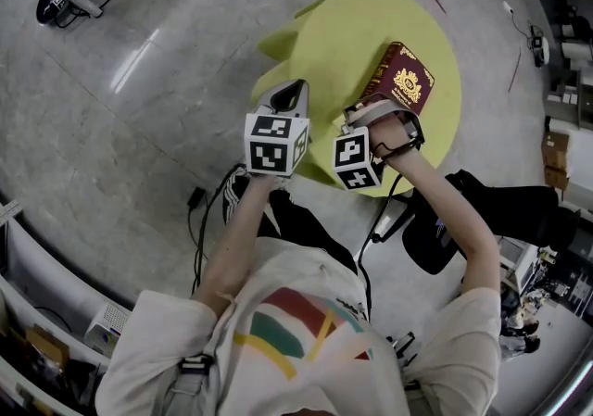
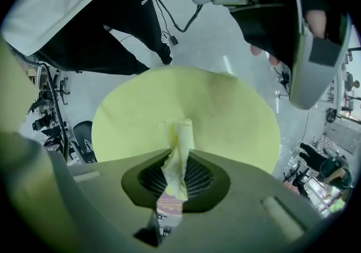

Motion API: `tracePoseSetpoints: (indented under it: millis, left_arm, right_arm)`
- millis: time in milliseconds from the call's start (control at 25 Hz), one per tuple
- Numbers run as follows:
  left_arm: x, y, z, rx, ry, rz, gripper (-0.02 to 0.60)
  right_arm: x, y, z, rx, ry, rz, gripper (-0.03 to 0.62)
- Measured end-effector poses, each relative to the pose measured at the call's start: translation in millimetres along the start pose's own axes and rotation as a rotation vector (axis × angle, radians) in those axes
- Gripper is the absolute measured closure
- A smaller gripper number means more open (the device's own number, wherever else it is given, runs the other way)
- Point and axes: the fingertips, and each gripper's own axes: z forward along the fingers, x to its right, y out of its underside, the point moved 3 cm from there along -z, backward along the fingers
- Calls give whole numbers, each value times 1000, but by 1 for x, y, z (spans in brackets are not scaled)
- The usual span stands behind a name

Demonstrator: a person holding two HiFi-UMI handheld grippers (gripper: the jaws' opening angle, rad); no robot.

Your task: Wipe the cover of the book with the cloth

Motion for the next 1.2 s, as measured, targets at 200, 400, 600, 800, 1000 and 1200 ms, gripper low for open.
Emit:
tracePoseSetpoints:
  millis: [200, 400, 600, 800, 1000, 1200]
  left_arm:
    - [4, -1, 1, 6, 0, 5, 566]
    - [8, -6, -2, 10, -3, 19, 566]
    - [20, -39, -7, 53, 23, 109, 566]
    - [70, -101, -17, 150, 86, 251, 566]
    - [140, -153, -48, 271, 161, 365, 566]
    - [215, -197, -79, 425, 223, 505, 566]
  right_arm:
    - [-2, -3, -2, 11, 14, -6, 566]
    - [9, 7, -8, 19, 87, 70, 566]
    - [42, 43, -33, 27, 279, 314, 566]
    - [58, 114, -100, 35, 580, 621, 566]
    - [24, 176, -190, 122, 896, 969, 566]
    - [-40, 211, -256, 175, 1184, 1276, 566]
